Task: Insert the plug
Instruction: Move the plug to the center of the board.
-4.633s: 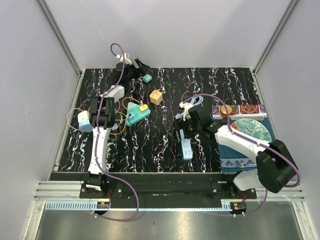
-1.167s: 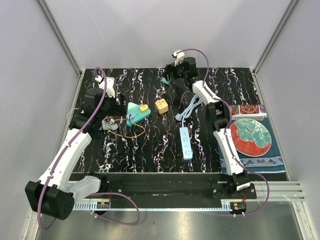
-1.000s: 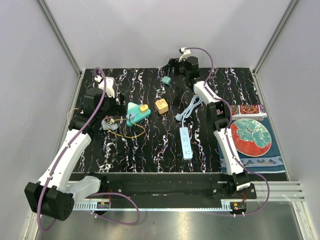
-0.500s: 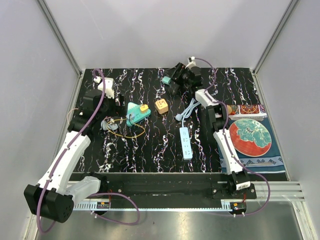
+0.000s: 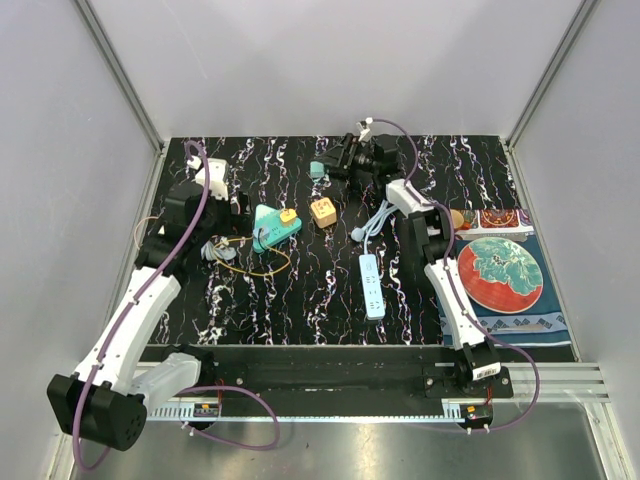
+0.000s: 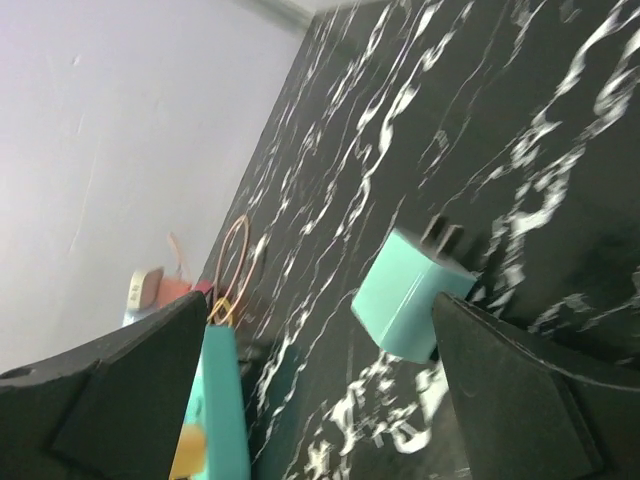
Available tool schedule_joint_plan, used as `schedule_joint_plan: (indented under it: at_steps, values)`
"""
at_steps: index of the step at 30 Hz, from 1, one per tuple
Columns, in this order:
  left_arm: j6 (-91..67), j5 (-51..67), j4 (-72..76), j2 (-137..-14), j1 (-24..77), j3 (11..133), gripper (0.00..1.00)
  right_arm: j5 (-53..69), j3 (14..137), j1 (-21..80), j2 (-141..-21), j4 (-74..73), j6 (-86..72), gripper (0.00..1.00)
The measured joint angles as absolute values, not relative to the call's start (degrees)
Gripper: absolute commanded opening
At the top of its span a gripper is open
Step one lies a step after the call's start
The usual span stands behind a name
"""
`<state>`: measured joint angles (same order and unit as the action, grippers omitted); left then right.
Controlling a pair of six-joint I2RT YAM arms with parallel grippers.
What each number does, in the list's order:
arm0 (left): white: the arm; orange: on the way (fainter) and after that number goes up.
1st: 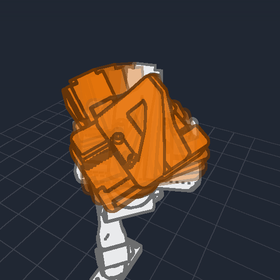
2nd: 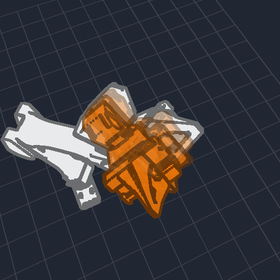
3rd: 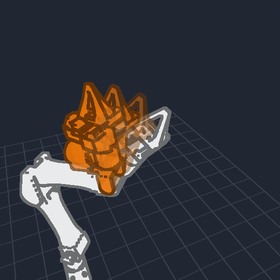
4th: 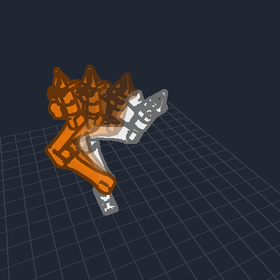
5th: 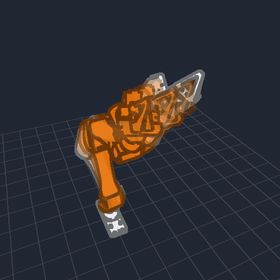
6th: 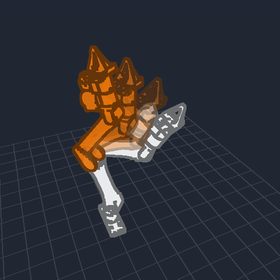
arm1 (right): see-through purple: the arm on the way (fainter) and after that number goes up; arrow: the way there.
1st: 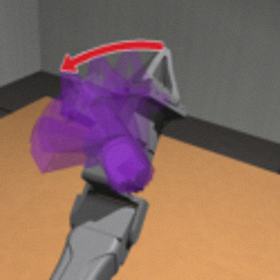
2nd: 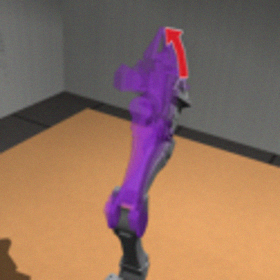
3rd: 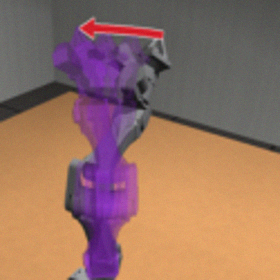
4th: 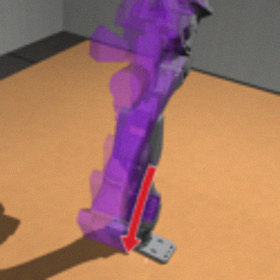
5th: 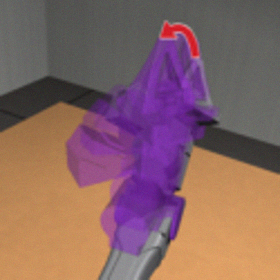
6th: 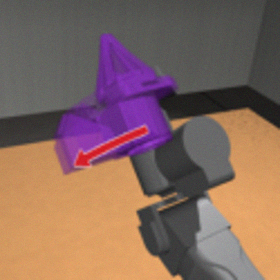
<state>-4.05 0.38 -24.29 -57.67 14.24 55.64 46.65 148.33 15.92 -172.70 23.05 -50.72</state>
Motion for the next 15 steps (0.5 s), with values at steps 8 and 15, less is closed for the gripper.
schedule_joint_plan:
  at_steps: [8, 15]
  values:
    - [-4.05, 1.58, -23.73, -56.16, 14.24, 55.22, 0.99, 58.24, 132.27, 20.62, -163.3, 22.72, -50.78, 0.96]
    - [-4.05, 1.76, -23.16, -55.53, 14.24, 54.85, 0.99, 54.76, 117.12, 23.05, -151.39, 18.04, -41.98, 0.98]
